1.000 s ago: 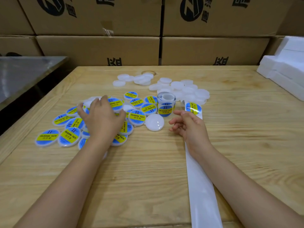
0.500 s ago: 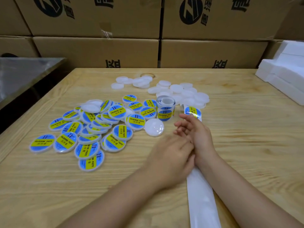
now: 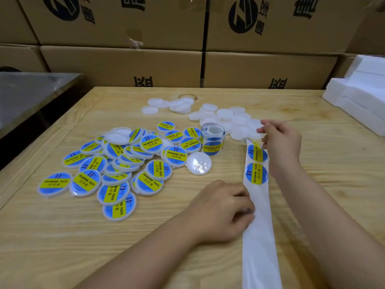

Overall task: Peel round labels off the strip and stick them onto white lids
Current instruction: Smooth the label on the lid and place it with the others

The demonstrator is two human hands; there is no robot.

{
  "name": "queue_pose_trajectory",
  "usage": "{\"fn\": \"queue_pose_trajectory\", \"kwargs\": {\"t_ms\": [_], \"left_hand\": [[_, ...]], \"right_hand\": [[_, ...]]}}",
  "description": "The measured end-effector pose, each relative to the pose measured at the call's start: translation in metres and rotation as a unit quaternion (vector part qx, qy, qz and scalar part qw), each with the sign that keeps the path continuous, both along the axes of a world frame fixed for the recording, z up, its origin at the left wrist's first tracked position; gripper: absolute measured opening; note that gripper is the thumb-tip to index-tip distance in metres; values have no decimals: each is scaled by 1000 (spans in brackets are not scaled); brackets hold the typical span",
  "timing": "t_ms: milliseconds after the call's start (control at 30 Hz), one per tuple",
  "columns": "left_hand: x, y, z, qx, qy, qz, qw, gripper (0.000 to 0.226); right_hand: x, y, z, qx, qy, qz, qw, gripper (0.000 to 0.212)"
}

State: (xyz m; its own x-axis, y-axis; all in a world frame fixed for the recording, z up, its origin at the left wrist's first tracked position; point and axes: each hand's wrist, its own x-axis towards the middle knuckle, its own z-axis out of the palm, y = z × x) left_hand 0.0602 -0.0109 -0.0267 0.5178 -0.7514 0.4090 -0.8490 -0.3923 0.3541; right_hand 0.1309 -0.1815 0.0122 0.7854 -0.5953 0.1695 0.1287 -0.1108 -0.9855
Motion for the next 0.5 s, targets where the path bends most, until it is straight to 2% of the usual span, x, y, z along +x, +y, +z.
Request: {"fn": "queue_pose_trajectory", "kwargs": {"t_ms": [67, 167, 233, 267, 433, 500], "left_hand": [[-2, 0, 1, -3, -7, -22, 1000, 12], [-2, 0, 0, -3, -16, -36, 999, 11], [-1, 0, 0, 4, -15, -39, 999, 13], [0, 0, -1, 6, -16, -38, 999, 14], [2, -1, -2, 6, -20, -27, 999, 13], [4, -2, -4, 4, -19, -6, 1000, 14]], "right_hand": [[24, -10, -4, -160, 104, -19, 981, 20], [53, -18, -17, -340, 247, 29, 907, 57], [62, -17, -25, -435, 293, 40, 851, 75], [66, -16, -28, -465, 297, 37, 834, 78], [71, -5, -27, -509, 269, 3, 818, 66], [65, -2, -21, -468, 248, -19, 848, 64]]}}
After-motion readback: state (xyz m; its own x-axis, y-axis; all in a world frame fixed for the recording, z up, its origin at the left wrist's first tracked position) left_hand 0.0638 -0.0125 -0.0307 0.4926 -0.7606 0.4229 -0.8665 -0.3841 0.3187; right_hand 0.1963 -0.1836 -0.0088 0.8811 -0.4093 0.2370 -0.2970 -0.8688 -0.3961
